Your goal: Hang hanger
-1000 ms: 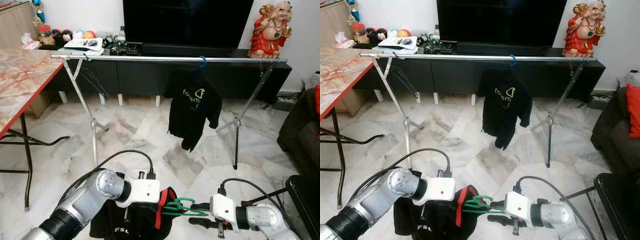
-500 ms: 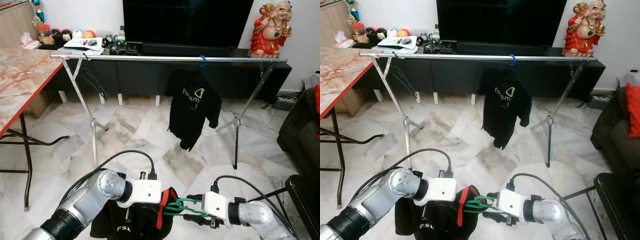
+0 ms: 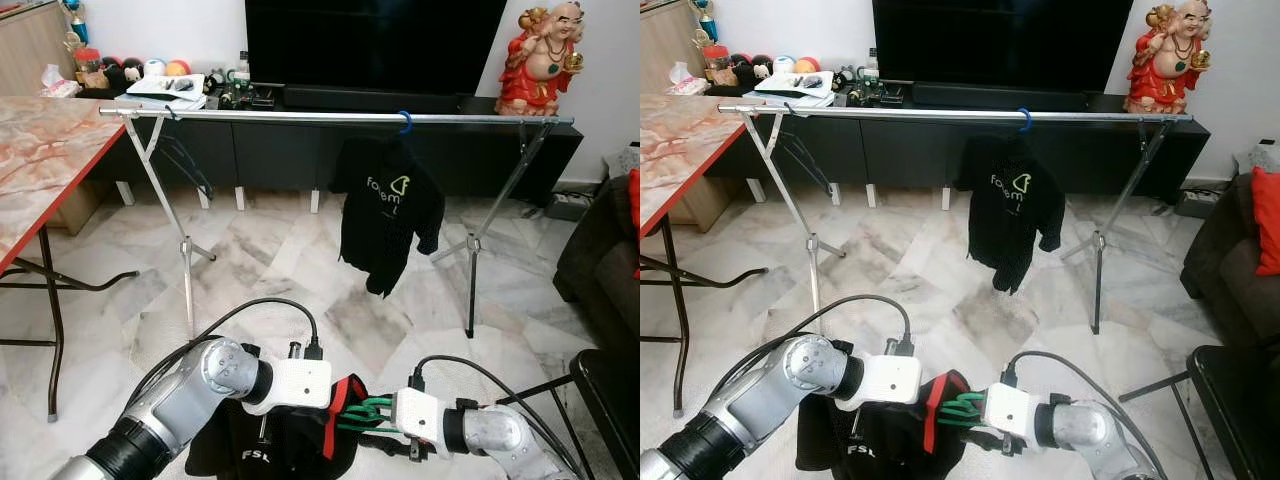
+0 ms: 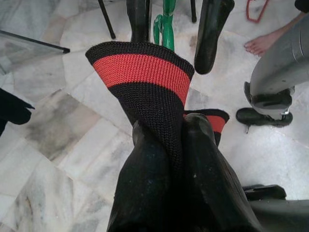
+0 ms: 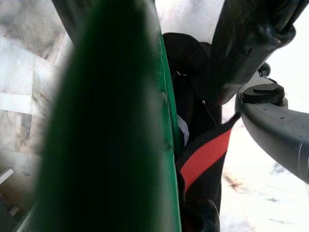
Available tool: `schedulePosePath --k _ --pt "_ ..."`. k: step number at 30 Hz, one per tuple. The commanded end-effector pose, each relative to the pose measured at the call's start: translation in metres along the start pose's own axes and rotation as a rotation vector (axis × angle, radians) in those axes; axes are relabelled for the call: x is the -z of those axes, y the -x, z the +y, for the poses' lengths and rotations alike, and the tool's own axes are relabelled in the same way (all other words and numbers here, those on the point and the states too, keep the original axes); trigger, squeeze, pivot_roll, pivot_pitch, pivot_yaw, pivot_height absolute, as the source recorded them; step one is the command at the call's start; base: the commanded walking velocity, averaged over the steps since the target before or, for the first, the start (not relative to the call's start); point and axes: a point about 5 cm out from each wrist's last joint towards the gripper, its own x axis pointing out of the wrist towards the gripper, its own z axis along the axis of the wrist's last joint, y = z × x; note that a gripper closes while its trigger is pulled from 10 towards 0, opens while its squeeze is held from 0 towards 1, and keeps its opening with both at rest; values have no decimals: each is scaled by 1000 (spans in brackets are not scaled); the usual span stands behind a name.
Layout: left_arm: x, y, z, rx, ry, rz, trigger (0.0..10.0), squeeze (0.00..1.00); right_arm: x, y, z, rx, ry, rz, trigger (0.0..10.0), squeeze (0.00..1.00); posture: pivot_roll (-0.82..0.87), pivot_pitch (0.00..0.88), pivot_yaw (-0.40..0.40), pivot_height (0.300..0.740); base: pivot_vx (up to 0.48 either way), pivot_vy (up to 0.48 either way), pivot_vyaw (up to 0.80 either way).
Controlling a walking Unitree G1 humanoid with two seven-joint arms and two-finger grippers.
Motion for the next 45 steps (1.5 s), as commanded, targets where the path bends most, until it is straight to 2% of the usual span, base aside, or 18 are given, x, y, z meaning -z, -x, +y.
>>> schedulePosePath --k 1,11,20,26,32,36,45 --pt "-13 2 5 -4 -59 -24 10000 0 0 -1 0 -9 12 9 10000 0 85 47 -55 740 0 0 0" --pt "-14 2 6 -7 -62 -25 10000 0 3 -8 -3 87 20 44 10000 0 91 43 -56 740 0 0 0" --pt "-14 2 6 -7 -62 -27 10000 0 4 -10 -1 80 -29 25 10000 0 91 43 -56 740 0 0 0" --pt "-12 4 7 -14 -59 -24 10000 0 5 -3 -5 117 -100 -24 10000 0 92 40 -55 740 0 0 0" --pt "-9 8 10 -24 -52 -15 10000 0 12 6 -3 111 -126 -20 10000 0 88 39 -53 740 0 0 0" --pt "-11 11 10 -18 -51 -41 10000 0 12 8 0 77 -172 -54 10000 0 86 37 -51 740 0 0 0" --pt "-14 18 9 12 -47 -92 10000 0 10 10 -2 71 -189 -88 10000 0 89 40 -50 740 0 0 0"
